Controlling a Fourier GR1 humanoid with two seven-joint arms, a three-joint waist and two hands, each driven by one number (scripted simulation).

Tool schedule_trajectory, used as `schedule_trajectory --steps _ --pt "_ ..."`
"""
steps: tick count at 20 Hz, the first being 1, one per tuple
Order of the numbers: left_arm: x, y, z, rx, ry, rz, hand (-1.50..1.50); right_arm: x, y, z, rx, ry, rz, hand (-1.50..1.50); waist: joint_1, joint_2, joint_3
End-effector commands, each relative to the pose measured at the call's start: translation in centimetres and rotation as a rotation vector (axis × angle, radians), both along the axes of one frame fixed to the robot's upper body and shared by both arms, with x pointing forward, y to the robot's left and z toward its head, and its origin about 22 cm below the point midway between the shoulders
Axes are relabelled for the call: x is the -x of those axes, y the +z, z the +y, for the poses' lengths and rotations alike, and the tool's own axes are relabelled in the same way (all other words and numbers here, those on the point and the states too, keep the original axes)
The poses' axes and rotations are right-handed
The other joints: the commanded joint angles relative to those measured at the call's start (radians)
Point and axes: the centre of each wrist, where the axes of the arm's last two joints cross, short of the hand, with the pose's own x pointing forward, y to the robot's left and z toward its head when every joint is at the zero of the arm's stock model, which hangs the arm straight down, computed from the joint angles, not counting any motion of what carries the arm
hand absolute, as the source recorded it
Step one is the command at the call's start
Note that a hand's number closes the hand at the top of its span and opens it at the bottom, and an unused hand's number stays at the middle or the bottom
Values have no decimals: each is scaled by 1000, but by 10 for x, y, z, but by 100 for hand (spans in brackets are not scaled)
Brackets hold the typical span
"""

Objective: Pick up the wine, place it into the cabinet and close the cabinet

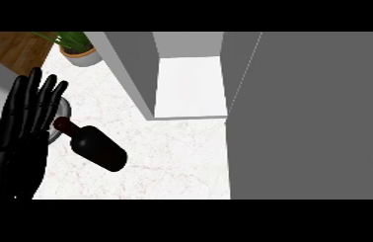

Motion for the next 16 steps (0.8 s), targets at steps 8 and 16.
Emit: schedule_trajectory --steps 8,16 --pt "-15 -5 -44 339 275 282 -150 29 1 22 -4 352 131 -150 3 12 -15" --pt "-26 16 -118 393 306 277 -150 52 34 17 2 371 165 -150 19 12 -13"
